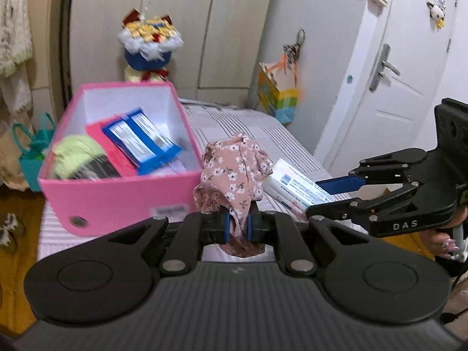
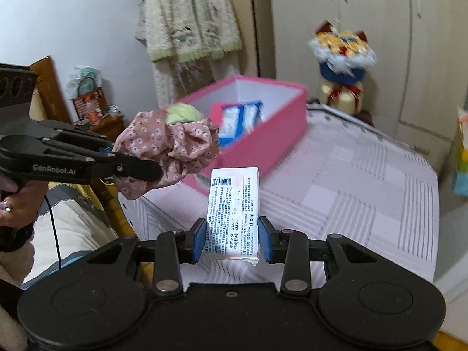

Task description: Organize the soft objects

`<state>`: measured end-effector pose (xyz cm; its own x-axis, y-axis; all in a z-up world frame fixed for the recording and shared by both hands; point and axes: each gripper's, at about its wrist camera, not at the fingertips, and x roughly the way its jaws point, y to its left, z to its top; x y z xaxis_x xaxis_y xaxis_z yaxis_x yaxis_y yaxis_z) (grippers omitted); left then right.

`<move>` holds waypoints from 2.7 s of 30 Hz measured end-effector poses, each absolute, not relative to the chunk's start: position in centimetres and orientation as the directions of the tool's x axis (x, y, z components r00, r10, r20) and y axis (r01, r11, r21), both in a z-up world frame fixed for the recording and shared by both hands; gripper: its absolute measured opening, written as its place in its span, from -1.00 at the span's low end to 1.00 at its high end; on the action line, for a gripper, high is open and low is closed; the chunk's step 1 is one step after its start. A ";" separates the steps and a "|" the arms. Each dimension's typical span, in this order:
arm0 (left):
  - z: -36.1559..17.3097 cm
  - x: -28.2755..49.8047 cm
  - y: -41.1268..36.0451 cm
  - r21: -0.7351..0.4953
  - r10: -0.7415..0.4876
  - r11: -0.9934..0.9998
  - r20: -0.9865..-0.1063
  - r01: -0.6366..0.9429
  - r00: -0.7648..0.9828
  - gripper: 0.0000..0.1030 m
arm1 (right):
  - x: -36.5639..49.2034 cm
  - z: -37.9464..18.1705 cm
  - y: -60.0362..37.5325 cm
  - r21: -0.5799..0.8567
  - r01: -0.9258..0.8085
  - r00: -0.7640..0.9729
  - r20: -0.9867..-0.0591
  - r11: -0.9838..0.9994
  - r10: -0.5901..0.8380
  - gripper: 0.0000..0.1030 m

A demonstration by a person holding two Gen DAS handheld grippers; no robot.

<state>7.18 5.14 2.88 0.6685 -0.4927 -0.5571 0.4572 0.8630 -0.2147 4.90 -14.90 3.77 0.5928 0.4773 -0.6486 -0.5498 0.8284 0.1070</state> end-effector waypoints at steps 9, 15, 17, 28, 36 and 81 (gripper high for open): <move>4.5 11.4 8.1 -0.151 -0.395 0.915 -0.534 0.375 0.748 -0.81 | 9.9 5.3 -10.0 0.063 -0.595 0.625 -0.591 0.801 0.510 -0.17; 4.3 16.6 8.6 -0.095 -0.309 0.946 -0.542 0.309 0.781 -0.81 | 15.4 5.1 -7.0 0.003 -0.553 0.674 -0.585 0.833 0.450 -0.18; 4.0 18.7 8.6 -0.106 -0.306 0.948 -0.559 0.299 0.771 -0.81 | 17.5 4.6 -6.0 -0.020 -0.545 0.679 -0.597 0.838 0.427 -0.18; 0.5 28.2 8.3 -0.120 -0.264 0.962 -0.640 0.245 0.722 -0.80 | 27.3 0.8 -3.4 -0.097 -0.461 0.668 -0.692 0.882 0.273 -0.18; -0.9 30.7 7.8 -0.175 -0.284 0.958 -0.675 0.226 0.681 -0.52 | 27.4 0.1 -2.8 -0.167 -0.476 0.691 -0.678 0.863 0.249 -0.06; 7.9 8.0 5.5 0.009 -0.189 0.972 -0.558 0.234 0.808 0.96 | 5.6 7.3 -14.0 -0.004 -0.196 0.847 -0.504 0.981 0.167 1.00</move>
